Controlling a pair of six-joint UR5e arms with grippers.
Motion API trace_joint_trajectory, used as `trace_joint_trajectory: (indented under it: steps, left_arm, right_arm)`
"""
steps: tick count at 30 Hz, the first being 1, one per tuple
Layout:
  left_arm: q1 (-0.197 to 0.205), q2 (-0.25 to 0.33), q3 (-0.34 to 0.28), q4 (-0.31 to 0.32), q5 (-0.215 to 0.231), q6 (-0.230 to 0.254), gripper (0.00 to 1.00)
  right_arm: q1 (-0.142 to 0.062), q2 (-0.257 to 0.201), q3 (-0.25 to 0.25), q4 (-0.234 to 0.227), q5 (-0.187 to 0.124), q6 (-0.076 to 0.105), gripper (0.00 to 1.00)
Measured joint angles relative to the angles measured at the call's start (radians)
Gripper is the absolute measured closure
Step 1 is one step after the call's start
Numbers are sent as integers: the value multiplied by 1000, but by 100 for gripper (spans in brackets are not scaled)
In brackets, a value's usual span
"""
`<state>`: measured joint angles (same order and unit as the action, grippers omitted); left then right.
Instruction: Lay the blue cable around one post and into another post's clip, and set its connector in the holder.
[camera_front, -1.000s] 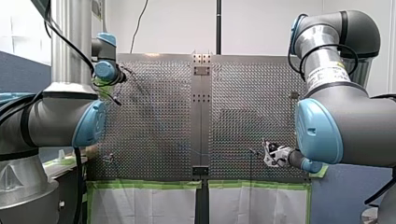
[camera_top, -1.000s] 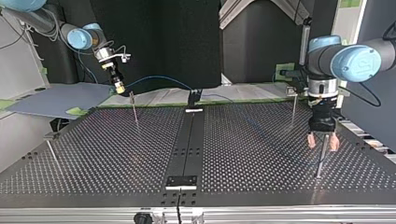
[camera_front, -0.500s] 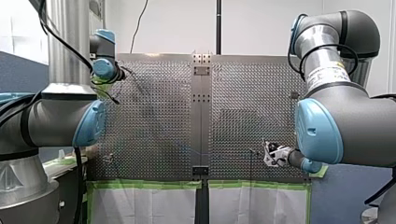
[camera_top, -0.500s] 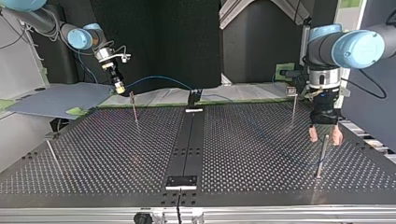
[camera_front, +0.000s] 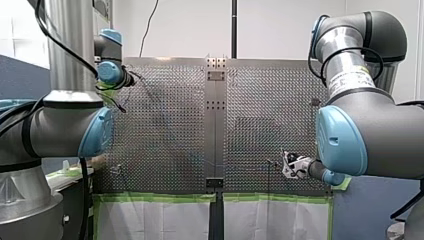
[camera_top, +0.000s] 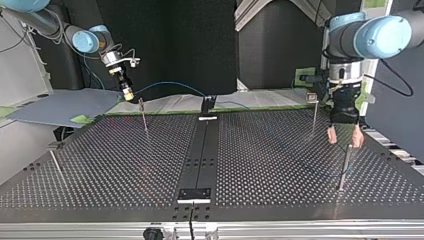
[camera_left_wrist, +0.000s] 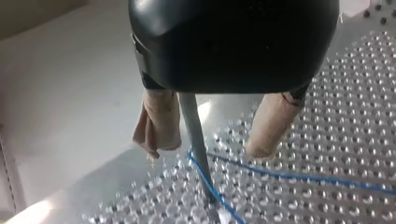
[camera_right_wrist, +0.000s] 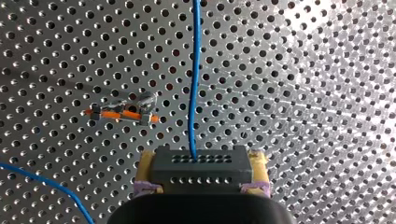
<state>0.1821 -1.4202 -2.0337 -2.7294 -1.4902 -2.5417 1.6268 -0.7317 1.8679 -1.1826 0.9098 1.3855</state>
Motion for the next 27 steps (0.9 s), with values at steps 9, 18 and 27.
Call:
trace_joint_trajectory:
  steps: [9, 18, 27]
  left_arm:
    - [-28, 74, -74, -21, 27, 64, 0]
    - [-92, 109, -145, -92, 2, 135, 0]
    - [-167, 57, -173, -167, -71, 211, 0]
  right_arm:
    - [0, 0, 0, 0, 0, 0, 100]
    - [4, 0, 0, 0, 0, -1, 100]
    - [10, -1, 0, -2, 0, 0, 100]
